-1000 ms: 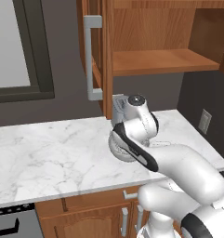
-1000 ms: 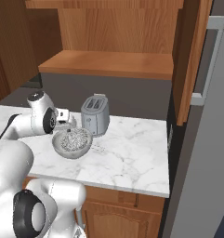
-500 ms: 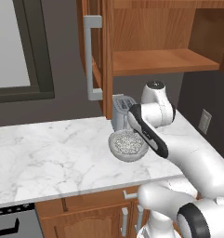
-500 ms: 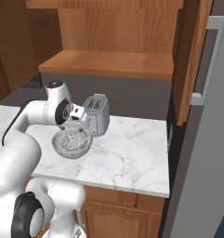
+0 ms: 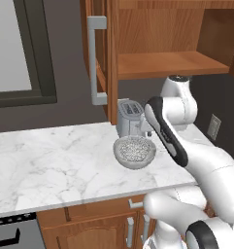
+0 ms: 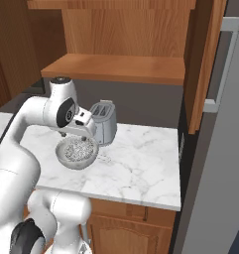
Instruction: Open the cabinet and setup a tea strainer by placing it in the bowl upright.
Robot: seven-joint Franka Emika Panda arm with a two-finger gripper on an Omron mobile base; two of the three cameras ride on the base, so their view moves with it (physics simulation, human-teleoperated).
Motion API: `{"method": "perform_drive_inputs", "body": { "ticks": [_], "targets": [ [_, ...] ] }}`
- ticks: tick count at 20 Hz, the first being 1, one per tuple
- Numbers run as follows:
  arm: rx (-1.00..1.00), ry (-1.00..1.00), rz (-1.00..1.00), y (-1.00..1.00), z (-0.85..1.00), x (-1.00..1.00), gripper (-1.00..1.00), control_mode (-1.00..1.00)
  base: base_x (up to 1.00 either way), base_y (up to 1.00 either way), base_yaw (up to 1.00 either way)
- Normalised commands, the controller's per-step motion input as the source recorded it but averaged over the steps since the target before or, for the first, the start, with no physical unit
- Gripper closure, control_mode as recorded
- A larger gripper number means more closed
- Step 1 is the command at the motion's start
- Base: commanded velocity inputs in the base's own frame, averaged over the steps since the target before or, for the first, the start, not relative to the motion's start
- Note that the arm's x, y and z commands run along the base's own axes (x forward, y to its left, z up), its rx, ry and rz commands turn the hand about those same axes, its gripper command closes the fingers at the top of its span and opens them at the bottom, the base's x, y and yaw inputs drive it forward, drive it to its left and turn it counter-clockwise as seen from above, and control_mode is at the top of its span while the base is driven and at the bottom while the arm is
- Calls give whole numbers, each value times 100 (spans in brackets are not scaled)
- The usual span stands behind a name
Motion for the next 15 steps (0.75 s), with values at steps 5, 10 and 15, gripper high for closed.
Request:
{"method": "perform_drive_inputs", "body": {
  "ticks": [5, 10, 15],
  "targets": [
    [-3, -16, 0, 17, 5, -47, -100, -100, 0, 0, 0],
    [-22, -11, 0, 0, 21, -2, -100, -100, 0, 0, 0],
    [-2, -2, -3, -7, 35, -15, -100, -100, 0, 0, 0]
  ]
}}
